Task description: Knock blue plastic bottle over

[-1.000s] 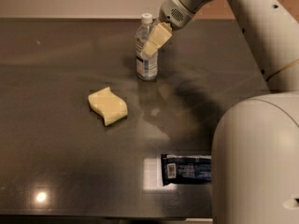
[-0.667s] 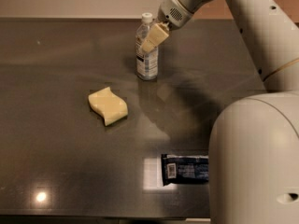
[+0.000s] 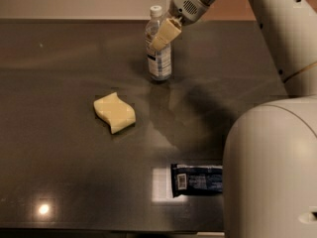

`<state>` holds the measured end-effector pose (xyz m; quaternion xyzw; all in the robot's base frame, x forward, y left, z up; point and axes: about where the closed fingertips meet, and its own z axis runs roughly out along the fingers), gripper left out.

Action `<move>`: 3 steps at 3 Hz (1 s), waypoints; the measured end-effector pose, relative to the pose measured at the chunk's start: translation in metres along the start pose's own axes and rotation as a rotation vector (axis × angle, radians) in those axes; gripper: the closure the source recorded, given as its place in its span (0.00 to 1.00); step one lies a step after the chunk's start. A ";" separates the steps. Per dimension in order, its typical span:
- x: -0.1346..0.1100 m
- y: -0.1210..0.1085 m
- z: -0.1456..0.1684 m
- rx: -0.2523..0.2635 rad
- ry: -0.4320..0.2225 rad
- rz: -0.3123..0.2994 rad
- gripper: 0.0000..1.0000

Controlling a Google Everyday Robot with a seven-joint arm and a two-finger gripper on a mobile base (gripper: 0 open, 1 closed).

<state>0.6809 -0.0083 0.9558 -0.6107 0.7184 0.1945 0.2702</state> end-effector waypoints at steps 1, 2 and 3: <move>0.001 0.008 -0.016 0.018 0.114 -0.031 1.00; 0.013 0.007 -0.025 0.055 0.267 -0.054 1.00; 0.031 0.000 -0.030 0.091 0.398 -0.069 1.00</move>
Offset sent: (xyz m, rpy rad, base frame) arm -0.0435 -0.0711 0.0155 -0.5766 0.0583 0.0186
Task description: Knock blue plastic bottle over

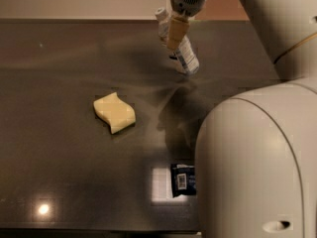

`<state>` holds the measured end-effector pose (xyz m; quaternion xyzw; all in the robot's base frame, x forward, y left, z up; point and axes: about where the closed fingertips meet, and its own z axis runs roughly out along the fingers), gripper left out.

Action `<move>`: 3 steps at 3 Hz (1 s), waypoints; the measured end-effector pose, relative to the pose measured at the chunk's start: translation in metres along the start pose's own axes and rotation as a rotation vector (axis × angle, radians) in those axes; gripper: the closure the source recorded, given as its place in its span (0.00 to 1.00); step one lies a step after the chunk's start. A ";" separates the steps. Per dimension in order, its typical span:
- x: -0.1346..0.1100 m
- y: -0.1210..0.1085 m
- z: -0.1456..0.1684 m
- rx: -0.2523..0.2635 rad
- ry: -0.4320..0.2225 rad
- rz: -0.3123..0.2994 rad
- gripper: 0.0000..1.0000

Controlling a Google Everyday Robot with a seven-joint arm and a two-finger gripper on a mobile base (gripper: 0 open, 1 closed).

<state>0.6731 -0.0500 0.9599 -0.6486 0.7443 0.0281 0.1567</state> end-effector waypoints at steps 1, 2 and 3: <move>0.017 0.002 0.010 -0.006 0.094 -0.036 1.00; 0.035 0.011 0.024 -0.037 0.192 -0.104 0.83; 0.051 0.027 0.039 -0.085 0.294 -0.210 0.59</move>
Offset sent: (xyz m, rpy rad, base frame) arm -0.0904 -0.0756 -0.0570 -0.4523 0.3348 0.1810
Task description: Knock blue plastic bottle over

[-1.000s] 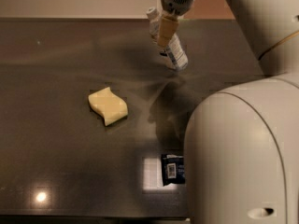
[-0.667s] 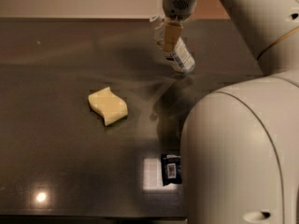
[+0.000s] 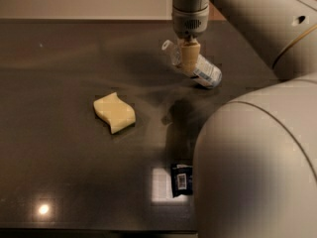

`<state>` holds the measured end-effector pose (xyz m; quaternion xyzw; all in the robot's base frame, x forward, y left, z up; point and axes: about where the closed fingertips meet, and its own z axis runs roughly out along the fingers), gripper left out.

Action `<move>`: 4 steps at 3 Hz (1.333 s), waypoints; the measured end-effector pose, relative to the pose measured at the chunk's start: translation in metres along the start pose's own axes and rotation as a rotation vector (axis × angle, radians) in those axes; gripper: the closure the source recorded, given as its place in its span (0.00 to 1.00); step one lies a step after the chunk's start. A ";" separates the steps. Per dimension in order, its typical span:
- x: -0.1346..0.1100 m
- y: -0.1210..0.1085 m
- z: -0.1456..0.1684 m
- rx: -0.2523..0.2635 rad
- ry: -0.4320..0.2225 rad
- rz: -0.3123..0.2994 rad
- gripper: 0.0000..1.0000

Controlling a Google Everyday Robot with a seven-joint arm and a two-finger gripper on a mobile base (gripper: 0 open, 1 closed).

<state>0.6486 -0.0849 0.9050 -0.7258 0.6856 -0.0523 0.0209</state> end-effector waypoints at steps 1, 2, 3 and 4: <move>0.007 0.021 0.016 -0.048 0.096 -0.118 0.35; 0.014 0.038 0.026 -0.087 0.146 -0.189 0.13; 0.011 0.038 0.038 -0.057 0.141 -0.241 0.00; 0.011 0.037 0.038 -0.055 0.141 -0.242 0.00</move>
Offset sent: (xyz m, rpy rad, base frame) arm -0.1091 -0.0559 -0.0306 -0.3324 0.3541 0.2188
